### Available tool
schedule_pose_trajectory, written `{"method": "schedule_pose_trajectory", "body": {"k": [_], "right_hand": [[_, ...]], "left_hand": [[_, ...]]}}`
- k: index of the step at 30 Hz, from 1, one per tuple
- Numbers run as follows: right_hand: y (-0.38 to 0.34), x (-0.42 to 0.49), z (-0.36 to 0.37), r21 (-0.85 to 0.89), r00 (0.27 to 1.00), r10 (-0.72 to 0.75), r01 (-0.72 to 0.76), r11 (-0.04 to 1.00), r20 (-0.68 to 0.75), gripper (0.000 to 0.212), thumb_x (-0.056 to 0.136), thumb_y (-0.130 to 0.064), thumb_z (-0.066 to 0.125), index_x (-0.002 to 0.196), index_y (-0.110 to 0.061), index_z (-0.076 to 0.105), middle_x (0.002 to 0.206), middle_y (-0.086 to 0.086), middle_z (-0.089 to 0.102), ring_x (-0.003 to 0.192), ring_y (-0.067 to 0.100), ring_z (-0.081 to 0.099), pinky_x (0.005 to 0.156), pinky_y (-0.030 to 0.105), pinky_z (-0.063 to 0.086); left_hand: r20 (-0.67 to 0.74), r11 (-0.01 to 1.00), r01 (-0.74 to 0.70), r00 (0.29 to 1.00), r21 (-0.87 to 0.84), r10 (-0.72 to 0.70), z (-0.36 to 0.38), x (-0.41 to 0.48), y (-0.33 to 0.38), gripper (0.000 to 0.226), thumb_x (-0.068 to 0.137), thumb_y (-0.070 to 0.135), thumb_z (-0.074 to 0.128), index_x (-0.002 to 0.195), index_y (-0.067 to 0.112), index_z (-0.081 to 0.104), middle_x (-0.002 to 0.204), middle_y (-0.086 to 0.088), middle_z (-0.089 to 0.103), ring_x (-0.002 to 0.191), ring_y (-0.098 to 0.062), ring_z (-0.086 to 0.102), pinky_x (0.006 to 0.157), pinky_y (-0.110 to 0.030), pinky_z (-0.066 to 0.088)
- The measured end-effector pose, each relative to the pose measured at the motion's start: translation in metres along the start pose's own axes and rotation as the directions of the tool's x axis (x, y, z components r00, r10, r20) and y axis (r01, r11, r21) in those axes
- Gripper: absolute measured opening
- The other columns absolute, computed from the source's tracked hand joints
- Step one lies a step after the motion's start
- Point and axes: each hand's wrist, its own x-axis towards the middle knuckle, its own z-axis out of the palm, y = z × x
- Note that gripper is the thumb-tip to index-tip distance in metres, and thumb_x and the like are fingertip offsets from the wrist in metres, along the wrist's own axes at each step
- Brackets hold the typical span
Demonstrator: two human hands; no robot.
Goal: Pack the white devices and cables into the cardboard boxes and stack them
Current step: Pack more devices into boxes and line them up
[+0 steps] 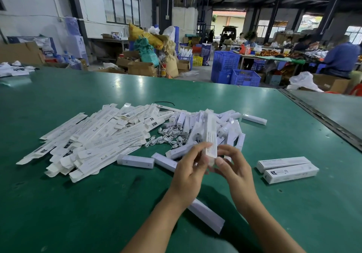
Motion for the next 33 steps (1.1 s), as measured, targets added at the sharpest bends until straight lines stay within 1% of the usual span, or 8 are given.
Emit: {"method": "schedule_pose_trajectory", "body": {"k": [3, 8, 10, 14, 18, 26, 30, 33], "right_hand": [[-0.001, 0.0, 0.004, 0.091, 0.984, 0.169, -0.173, 0.981, 0.048, 0.033, 0.086, -0.036, 0.07, 0.114, -0.02, 0.064, 0.091, 0.005, 0.07, 0.087, 0.019, 0.069, 0.068, 0.03, 0.056], [0.001, 0.0, 0.01, 0.13, 0.942, 0.334, -0.333, 0.934, 0.016, 0.06, 0.066, -0.046, 0.076, 0.117, -0.017, 0.06, 0.088, 0.003, 0.072, 0.082, 0.015, 0.069, 0.061, 0.024, 0.049], [0.001, 0.001, 0.011, 0.19, 0.943, 0.333, -0.325, 0.926, -0.015, 0.056, 0.065, -0.041, 0.078, 0.114, -0.019, 0.061, 0.088, 0.002, 0.073, 0.079, 0.013, 0.069, 0.061, 0.023, 0.05], [0.0, 0.01, 0.002, 0.376, 0.941, 0.309, -0.24, 0.895, -0.136, 0.022, 0.092, -0.009, 0.06, 0.113, -0.016, 0.06, 0.097, 0.009, 0.075, 0.079, 0.023, 0.073, 0.062, 0.026, 0.056], [-0.002, 0.02, -0.019, 0.596, 0.886, 0.34, -0.094, 0.797, -0.315, 0.016, 0.096, -0.003, 0.053, 0.107, -0.014, 0.051, 0.085, 0.013, 0.075, 0.085, 0.033, 0.074, 0.064, 0.025, 0.059], [0.012, 0.031, -0.046, 0.582, 0.696, 0.442, -0.043, 0.812, -0.566, 0.016, 0.099, -0.005, 0.055, 0.111, -0.011, 0.046, 0.094, 0.013, 0.064, 0.08, 0.018, 0.069, 0.074, 0.022, 0.06], [0.012, 0.032, -0.042, 0.585, 0.663, 0.475, -0.068, 0.808, -0.579, 0.011, 0.097, 0.0, 0.055, 0.102, -0.008, 0.05, 0.096, 0.012, 0.061, 0.087, 0.019, 0.065, 0.091, 0.027, 0.055], [0.009, 0.031, -0.035, 0.617, 0.671, 0.535, -0.144, 0.774, -0.514, 0.01, 0.098, 0.002, 0.051, 0.107, -0.002, 0.053, 0.095, 0.016, 0.061, 0.082, 0.022, 0.067, 0.086, 0.03, 0.056]], "left_hand": [[-0.032, 0.998, -0.026, 0.999, 0.054, 0.027, -0.001, 0.0, -0.003, 0.024, 0.101, 0.036, 0.043, 0.119, 0.04, 0.059, 0.103, 0.011, 0.068, 0.085, -0.014, 0.066, 0.074, -0.029, 0.057], [-0.037, 0.974, -0.057, 0.997, 0.218, 0.067, -0.008, 0.001, -0.011, 0.032, 0.103, 0.018, 0.044, 0.11, 0.041, 0.065, 0.082, 0.027, 0.059, 0.069, 0.001, 0.056, 0.064, -0.009, 0.044], [-0.01, 0.963, -0.076, 0.997, 0.259, 0.082, -0.008, 0.001, -0.011, 0.032, 0.103, 0.021, 0.046, 0.118, 0.044, 0.062, 0.089, 0.027, 0.061, 0.072, -0.001, 0.058, 0.067, -0.01, 0.046], [-0.029, 0.971, -0.036, 0.999, 0.238, 0.044, -0.003, -0.001, -0.01, 0.045, 0.097, 0.043, 0.054, 0.136, 0.062, 0.04, 0.107, 0.023, 0.063, 0.081, -0.006, 0.062, 0.075, -0.017, 0.051], [-0.092, 0.98, 0.018, 0.996, 0.199, 0.001, -0.003, -0.001, -0.011, 0.052, 0.1, 0.032, 0.057, 0.123, 0.074, 0.037, 0.102, 0.021, 0.059, 0.078, -0.011, 0.062, 0.072, -0.019, 0.051], [-0.144, 0.977, 0.123, 0.985, 0.175, -0.098, -0.004, 0.0, -0.013, 0.033, 0.099, 0.028, 0.057, 0.117, 0.054, 0.046, 0.099, 0.018, 0.06, 0.079, -0.012, 0.062, 0.069, -0.016, 0.051], [-0.156, 0.976, 0.143, 0.981, 0.166, -0.117, -0.004, 0.0, -0.015, 0.032, 0.099, 0.025, 0.057, 0.116, 0.052, 0.048, 0.103, 0.011, 0.062, 0.077, -0.01, 0.062, 0.07, -0.014, 0.05], [-0.155, 0.974, 0.148, 0.98, 0.17, -0.121, -0.004, 0.0, -0.016, 0.032, 0.099, 0.025, 0.058, 0.116, 0.05, 0.049, 0.102, 0.013, 0.062, 0.078, -0.007, 0.061, 0.069, -0.013, 0.049]]}}
